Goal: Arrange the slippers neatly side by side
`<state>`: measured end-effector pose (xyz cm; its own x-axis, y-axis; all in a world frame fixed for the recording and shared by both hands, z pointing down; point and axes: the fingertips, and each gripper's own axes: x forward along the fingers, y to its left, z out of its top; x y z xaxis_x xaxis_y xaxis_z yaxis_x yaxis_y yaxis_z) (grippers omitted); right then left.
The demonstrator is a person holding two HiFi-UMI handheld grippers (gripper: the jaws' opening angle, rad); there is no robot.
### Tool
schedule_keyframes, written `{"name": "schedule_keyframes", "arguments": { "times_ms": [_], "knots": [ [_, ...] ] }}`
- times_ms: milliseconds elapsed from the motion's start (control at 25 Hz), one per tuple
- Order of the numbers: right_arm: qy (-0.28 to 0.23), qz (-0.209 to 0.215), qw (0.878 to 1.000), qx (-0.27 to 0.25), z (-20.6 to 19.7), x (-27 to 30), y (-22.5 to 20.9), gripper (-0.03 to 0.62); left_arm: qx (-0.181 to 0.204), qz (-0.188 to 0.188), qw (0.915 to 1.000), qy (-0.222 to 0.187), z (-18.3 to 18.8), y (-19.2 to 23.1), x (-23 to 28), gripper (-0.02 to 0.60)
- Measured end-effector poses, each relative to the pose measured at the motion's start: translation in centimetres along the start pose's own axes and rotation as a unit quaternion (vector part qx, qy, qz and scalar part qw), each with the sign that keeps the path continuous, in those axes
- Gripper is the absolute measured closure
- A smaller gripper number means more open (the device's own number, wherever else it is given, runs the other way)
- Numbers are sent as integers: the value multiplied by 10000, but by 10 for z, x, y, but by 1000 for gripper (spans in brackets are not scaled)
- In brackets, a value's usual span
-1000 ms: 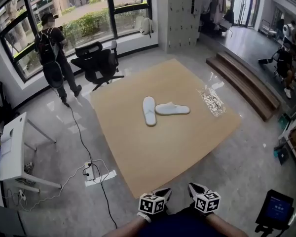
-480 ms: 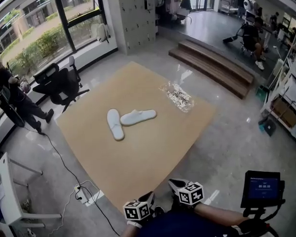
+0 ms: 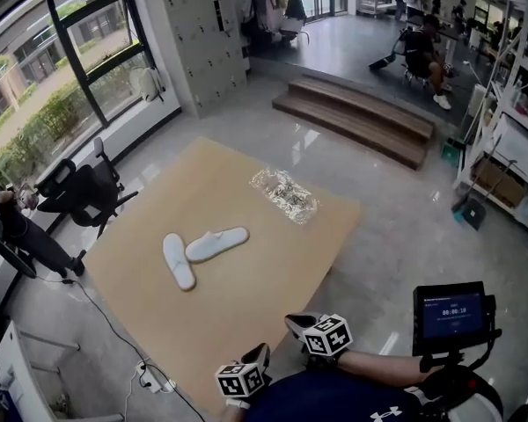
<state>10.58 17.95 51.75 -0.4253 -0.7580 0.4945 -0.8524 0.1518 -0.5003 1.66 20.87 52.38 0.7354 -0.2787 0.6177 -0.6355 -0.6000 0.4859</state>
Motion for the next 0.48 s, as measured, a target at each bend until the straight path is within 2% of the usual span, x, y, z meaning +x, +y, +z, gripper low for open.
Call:
{"name": "schedule_keyframes", "arguments": {
  "times_ms": [160, 480],
  "knots": [
    [6, 152, 9999, -31, 16, 1, -17, 583, -205, 204, 9996, -81, 13, 1, 16, 578],
    [-41, 260, 9996, 103, 32, 1, -57, 583, -163, 329, 9993, -1, 27, -14, 52, 578]
  ]
}}
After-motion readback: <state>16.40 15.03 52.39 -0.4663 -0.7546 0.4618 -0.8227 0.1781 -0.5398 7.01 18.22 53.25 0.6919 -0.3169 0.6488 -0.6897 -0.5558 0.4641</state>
